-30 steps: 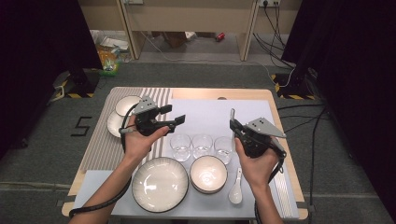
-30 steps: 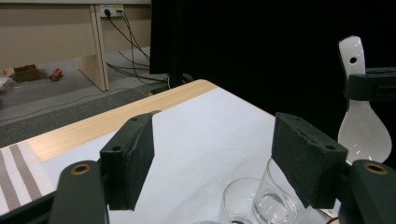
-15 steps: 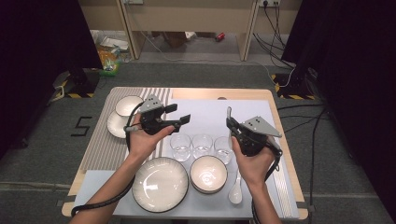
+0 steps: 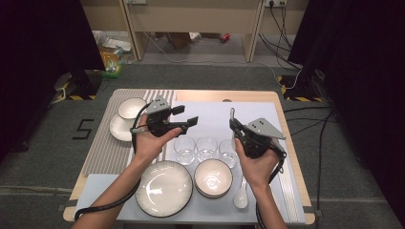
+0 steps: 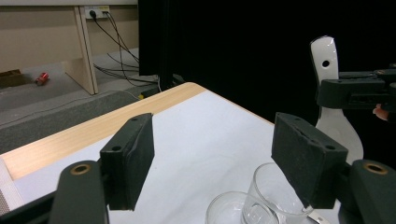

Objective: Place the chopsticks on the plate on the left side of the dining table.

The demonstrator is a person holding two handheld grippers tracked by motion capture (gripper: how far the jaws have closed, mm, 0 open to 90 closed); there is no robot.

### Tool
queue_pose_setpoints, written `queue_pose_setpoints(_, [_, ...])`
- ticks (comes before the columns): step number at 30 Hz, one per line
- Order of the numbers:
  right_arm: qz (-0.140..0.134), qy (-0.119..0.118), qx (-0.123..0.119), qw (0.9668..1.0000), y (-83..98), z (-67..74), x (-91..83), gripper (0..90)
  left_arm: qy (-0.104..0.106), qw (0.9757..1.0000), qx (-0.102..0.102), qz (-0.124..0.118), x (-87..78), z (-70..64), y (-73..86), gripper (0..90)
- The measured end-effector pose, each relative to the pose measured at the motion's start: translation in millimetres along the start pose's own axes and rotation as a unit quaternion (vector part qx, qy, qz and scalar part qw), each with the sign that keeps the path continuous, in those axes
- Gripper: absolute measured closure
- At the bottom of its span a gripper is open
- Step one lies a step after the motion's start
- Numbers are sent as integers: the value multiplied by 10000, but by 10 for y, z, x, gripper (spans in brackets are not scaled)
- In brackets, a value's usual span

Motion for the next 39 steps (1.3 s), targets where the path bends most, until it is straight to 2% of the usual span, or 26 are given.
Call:
queue_pose_setpoints(2, [-13,23,-65,10000,-3,-11,11,860,40,10000,-14,-15,7,-3,-5,288])
queue_pose_setpoints(6, [-17,-4,4,10000,-1,-3,31,860,45,10000,6,-2,18,-15,-17,288])
queue_pose_setpoints(13, [-105,0,-112,9999,-16,-3,58,860,70,10000,51,-30,31,-44,-58,287])
queue_pose_setpoints(27, [-204,-41,-112,9997,-32,27,84,860,190,9998,111,-35,101,-111,-138,287])
queue_pose_setpoints(28, [-222,-16,-181,9996,-34,21,88,860,203,9997,112,-42,102,-113,-143,287])
queue_pose_setpoints(32, [-178,-53,-157,9997,-26,43,117,859,252,9996,104,-77,105,-123,-165,287])
queue_pose_setpoints(38, [-217,-47,-263,9994,-24,60,146,859,249,9995,150,-98,106,-141,-217,287])
queue_pose_setpoints(39, [-202,-70,-208,9996,-21,71,146,859,252,9995,159,-103,108,-143,-226,287])
Point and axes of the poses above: each handheld gripper's, and its own axes: x roughly forward along the jaws, y roughly out of its underside, z roughly to its left, the point moved 1 cm from there along x, roughly forward along the jaws, and after that the axes turned 14 degrees about z, right-handed, at the moved point
